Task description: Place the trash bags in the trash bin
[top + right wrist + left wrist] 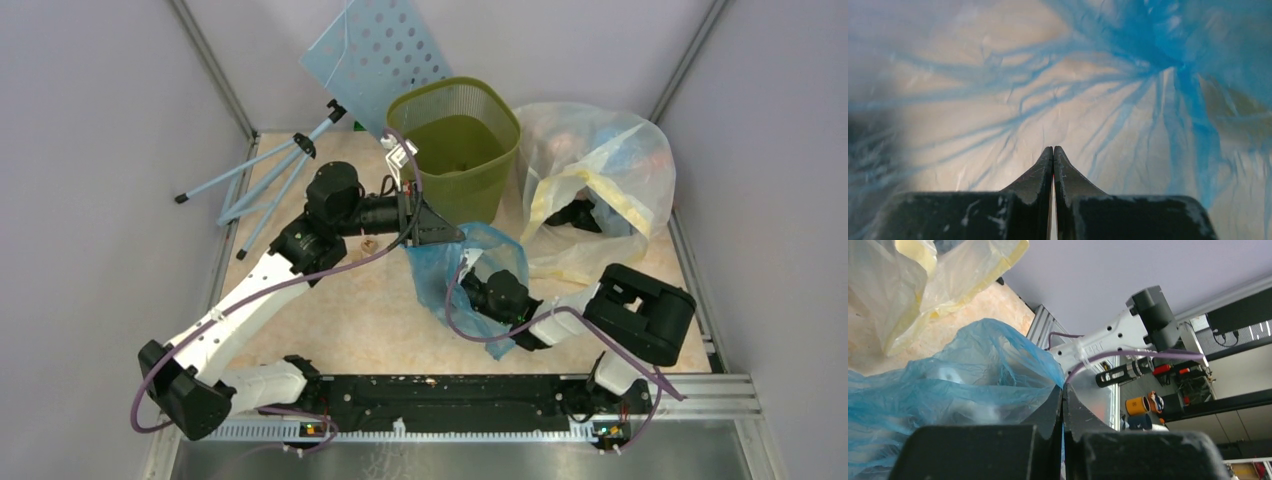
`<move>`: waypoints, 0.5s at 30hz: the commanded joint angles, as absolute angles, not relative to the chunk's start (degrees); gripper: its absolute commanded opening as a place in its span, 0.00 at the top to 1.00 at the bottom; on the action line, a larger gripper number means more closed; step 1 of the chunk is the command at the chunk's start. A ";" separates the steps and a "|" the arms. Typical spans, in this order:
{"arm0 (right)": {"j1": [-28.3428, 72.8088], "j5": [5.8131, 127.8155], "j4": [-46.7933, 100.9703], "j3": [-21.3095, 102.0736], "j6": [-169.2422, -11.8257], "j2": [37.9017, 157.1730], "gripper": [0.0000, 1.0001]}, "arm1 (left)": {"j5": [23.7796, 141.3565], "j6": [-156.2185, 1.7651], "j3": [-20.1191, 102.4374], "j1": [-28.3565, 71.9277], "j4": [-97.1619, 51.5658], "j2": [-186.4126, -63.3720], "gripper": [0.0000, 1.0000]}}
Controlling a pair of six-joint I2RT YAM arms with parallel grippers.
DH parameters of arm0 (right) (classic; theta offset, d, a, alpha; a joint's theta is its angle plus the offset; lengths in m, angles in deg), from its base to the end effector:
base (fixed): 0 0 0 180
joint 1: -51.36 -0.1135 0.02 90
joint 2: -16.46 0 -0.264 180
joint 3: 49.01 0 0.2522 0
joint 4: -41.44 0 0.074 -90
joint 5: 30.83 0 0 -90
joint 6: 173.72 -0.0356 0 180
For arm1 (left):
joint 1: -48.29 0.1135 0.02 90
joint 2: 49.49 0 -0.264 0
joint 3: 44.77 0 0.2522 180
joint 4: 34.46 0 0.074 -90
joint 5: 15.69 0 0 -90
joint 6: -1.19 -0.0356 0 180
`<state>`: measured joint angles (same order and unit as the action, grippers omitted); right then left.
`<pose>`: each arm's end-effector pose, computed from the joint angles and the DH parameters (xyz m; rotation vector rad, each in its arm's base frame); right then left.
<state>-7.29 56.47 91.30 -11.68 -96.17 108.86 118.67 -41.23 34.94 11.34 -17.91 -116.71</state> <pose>0.1495 0.2421 0.1606 -0.6487 1.6164 0.8909 0.1954 -0.1781 0.4044 0.5183 1.8716 -1.6852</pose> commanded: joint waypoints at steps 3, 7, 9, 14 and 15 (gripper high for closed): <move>-4.38 69.71 95.14 -6.93 -105.21 109.01 1.00 | 122.29 -45.11 34.61 8.97 -15.69 -113.67 1.00; -2.71 68.29 94.85 -5.61 -108.96 107.22 1.00 | 121.21 -45.33 35.10 5.97 -15.55 -114.39 1.00; 0.95 70.15 100.46 -7.94 -113.87 105.69 1.00 | 119.63 -45.32 35.61 4.54 -15.77 -113.81 1.00; 3.76 65.77 95.42 -8.60 -114.23 97.77 1.00 | 116.75 -43.92 35.72 2.46 -16.24 -112.30 1.00; 3.80 64.90 92.93 -7.60 -113.80 96.76 1.00 | 116.26 -43.45 35.38 2.03 -16.78 -112.25 1.00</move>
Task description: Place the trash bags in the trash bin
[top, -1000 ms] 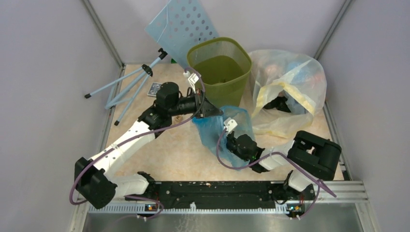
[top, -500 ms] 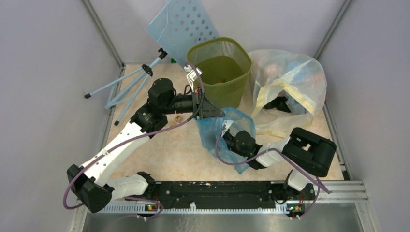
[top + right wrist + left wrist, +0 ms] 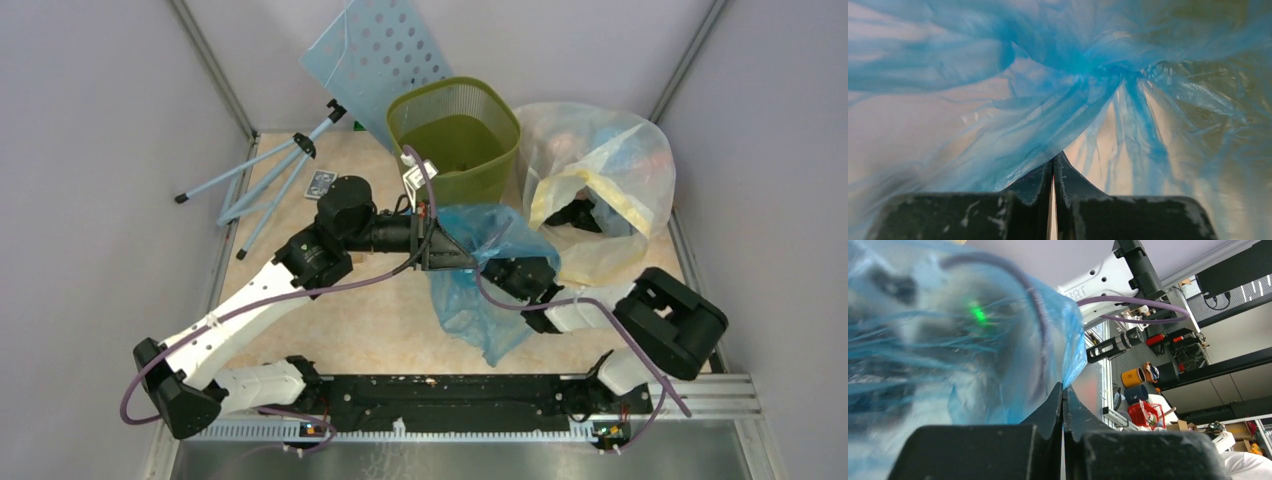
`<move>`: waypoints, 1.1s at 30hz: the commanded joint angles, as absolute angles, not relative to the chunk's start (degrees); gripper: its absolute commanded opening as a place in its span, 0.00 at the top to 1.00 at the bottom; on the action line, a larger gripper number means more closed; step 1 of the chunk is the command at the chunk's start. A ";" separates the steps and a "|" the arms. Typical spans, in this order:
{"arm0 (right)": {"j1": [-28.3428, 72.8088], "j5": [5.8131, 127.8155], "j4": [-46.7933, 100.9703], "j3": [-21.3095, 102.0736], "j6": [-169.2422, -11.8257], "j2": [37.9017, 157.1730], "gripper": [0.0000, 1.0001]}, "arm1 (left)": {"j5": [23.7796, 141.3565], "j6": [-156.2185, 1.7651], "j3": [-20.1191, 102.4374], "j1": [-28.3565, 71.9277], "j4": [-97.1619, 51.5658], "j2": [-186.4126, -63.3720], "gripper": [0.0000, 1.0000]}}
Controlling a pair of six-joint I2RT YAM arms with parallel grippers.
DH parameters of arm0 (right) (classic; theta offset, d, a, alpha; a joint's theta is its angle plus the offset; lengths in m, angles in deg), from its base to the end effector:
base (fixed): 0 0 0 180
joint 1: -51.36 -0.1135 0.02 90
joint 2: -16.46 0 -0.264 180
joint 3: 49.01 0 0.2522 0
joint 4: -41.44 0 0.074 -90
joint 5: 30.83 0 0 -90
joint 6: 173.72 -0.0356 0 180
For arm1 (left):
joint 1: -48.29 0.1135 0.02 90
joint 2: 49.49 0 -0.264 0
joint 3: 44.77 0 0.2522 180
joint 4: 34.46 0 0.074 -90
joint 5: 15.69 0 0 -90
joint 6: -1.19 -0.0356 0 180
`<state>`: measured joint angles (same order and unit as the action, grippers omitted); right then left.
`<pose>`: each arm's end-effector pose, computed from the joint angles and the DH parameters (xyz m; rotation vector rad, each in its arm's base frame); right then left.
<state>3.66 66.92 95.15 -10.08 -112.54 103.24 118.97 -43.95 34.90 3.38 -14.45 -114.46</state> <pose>0.1870 0.2126 0.2013 -0.3761 1.5392 1.1680 0.1602 -0.1950 0.4075 0.7000 1.8676 -1.7449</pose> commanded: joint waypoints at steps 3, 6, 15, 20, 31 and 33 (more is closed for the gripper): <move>3.72 62.45 90.57 -6.00 -113.52 96.39 1.00 | 116.28 -41.08 34.18 0.58 -20.08 -112.48 1.00; 3.73 60.83 88.99 -4.43 -113.03 97.35 1.00 | 116.68 -38.64 34.86 -0.84 -25.06 -112.97 1.00; 3.72 55.55 79.42 -3.49 -110.76 98.59 1.00 | 113.08 -40.54 50.65 -1.64 -23.08 -111.91 1.00; 3.75 48.69 70.49 -4.31 -110.84 96.35 1.00 | 110.09 -44.12 55.49 -1.64 -19.28 -109.53 1.00; 2.94 45.17 57.46 3.87 -104.34 86.41 1.00 | 108.39 -46.83 54.77 -1.64 -12.93 -107.32 1.00; 2.93 44.76 52.93 8.70 -102.48 84.91 1.00 | 108.72 -47.65 56.32 -1.64 -12.24 -107.38 1.00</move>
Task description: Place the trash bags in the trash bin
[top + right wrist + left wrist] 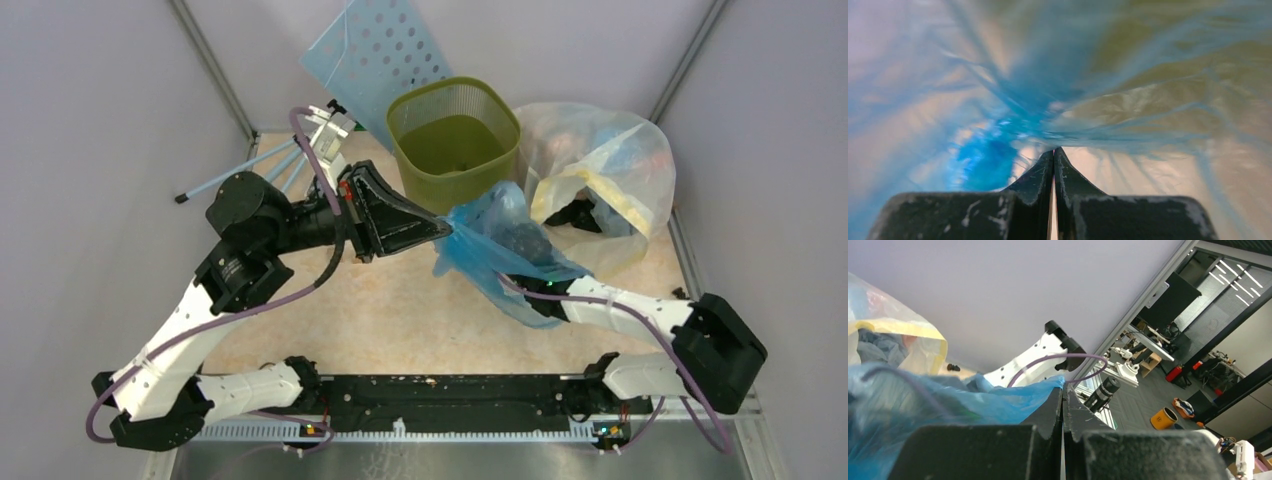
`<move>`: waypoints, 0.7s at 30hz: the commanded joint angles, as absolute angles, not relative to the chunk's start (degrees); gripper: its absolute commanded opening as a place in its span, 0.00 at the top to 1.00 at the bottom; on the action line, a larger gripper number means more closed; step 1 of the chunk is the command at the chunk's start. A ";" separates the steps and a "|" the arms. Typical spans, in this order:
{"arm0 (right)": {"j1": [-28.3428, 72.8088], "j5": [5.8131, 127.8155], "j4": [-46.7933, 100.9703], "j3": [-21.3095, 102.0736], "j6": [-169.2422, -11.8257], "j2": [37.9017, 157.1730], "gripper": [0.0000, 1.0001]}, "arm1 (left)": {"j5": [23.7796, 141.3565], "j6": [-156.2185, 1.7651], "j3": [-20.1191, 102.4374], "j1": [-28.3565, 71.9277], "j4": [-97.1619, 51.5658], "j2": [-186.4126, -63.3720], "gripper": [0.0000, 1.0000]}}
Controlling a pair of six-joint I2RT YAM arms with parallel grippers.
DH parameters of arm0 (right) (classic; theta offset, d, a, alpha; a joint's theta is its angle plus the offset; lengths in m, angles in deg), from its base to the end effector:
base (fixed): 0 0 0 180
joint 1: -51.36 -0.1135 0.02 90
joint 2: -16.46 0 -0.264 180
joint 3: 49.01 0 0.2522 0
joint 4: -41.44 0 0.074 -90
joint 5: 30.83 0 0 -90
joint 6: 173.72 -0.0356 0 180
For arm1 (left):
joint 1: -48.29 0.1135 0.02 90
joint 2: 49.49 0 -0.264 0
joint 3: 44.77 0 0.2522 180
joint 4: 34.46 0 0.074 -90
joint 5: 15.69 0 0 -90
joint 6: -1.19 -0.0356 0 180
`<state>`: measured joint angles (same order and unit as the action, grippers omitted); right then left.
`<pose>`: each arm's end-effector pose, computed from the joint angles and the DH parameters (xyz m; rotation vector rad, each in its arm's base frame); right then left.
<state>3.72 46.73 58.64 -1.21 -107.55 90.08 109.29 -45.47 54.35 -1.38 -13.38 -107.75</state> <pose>0.1944 0.2018 0.2406 -0.2024 1.7624 0.7307 0.0938 -0.1420 0.5379 0.6939 1.3440 -1.7235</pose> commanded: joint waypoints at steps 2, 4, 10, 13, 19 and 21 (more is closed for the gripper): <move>2.93 44.78 47.35 15.09 -100.43 85.02 1.00 | 108.24 -49.32 58.56 -1.61 -10.34 -107.39 1.00; 2.94 44.64 41.19 22.18 -98.23 86.27 1.00 | 106.55 -52.35 61.70 -1.58 -7.90 -106.98 1.00; 4.48 42.85 27.30 44.26 -94.02 94.62 1.00 | 93.19 -63.45 69.31 -1.57 -0.25 -106.38 1.00; 6.26 43.34 20.94 55.00 -93.63 100.87 1.00 | 82.35 -71.09 69.31 -1.60 0.34 -106.77 1.00; 9.95 44.78 5.91 79.85 -94.85 117.69 1.00 | 60.10 -84.18 63.03 -1.55 -10.34 -108.95 1.00; 12.01 46.14 -0.92 88.52 -96.61 123.83 1.00 | 55.00 -86.07 57.81 -1.56 -19.20 -108.72 1.00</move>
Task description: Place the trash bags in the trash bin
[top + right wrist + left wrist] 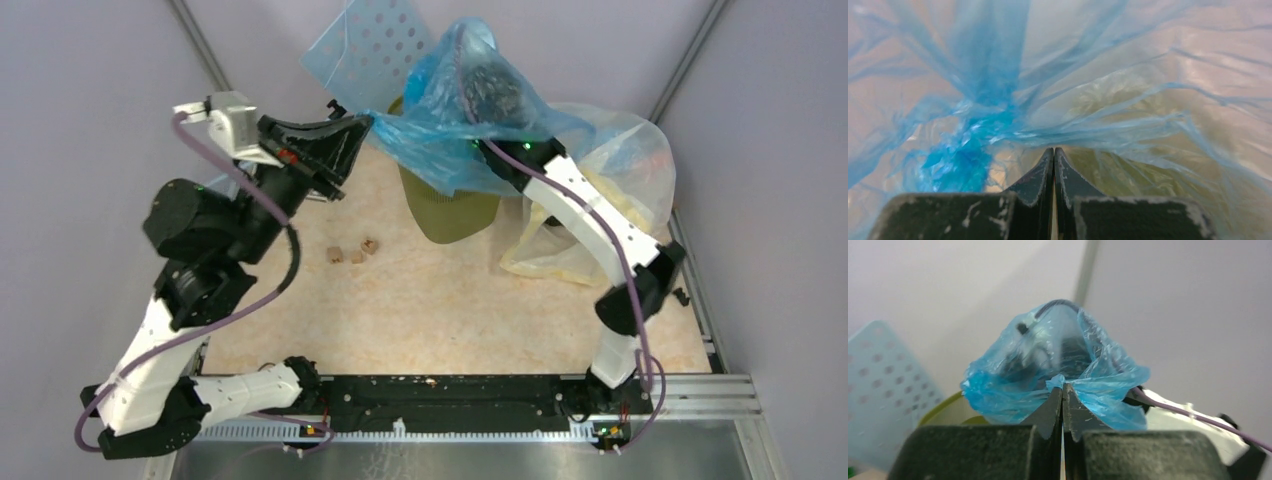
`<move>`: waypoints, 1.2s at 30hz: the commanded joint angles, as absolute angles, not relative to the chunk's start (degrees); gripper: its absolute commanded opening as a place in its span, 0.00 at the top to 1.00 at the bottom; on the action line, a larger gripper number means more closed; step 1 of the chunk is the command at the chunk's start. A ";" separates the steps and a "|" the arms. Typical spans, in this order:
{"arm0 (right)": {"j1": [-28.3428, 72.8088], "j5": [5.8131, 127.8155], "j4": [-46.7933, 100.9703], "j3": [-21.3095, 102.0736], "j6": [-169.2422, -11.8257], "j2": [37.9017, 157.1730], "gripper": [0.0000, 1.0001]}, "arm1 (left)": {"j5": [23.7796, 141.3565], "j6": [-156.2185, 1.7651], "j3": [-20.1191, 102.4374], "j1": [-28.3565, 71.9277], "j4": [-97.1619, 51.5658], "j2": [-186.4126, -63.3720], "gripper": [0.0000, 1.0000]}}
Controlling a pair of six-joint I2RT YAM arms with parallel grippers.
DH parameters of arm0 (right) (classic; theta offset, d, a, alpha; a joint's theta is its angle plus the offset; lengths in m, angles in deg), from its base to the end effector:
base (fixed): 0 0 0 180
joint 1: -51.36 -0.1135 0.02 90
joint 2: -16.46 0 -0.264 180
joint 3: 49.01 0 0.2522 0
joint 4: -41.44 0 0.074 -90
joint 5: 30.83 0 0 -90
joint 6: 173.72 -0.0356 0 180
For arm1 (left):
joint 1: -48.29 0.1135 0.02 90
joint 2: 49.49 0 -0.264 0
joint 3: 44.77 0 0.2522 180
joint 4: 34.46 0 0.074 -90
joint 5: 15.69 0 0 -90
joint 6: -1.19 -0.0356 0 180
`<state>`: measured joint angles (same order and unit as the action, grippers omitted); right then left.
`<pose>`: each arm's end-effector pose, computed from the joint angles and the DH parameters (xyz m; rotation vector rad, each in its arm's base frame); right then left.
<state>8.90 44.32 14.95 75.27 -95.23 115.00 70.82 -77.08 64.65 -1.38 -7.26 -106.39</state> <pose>0.2974 0.2598 0.4827 -0.2279 1.5923 0.5292 0.0847 -0.0964 0.5816 0.3286 1.1299 -0.9170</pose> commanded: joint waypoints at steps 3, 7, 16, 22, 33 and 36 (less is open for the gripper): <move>14.19 47.58 -9.58 99.84 -99.14 132.06 1.00 | 48.29 -90.04 53.78 -1.34 -29.98 -110.73 1.00; 15.03 44.07 -12.74 102.66 -98.95 136.90 1.00 | 46.74 -88.20 61.35 4.01 -24.37 -120.87 1.00; 16.47 48.07 -15.12 100.67 -97.66 136.60 0.94 | 78.12 -58.40 69.77 28.13 -10.84 -129.52 1.00; 16.41 53.17 -15.13 97.86 -96.53 132.18 0.84 | 83.45 -53.91 65.50 32.38 -11.44 -129.03 1.00; 15.34 61.25 -8.55 85.03 -97.44 120.93 0.67 | 86.98 -52.59 63.74 33.08 -13.20 -127.79 1.00; 14.99 62.60 -6.23 80.94 -96.02 119.35 0.63 | 87.92 -52.11 64.50 33.08 -13.76 -128.56 1.00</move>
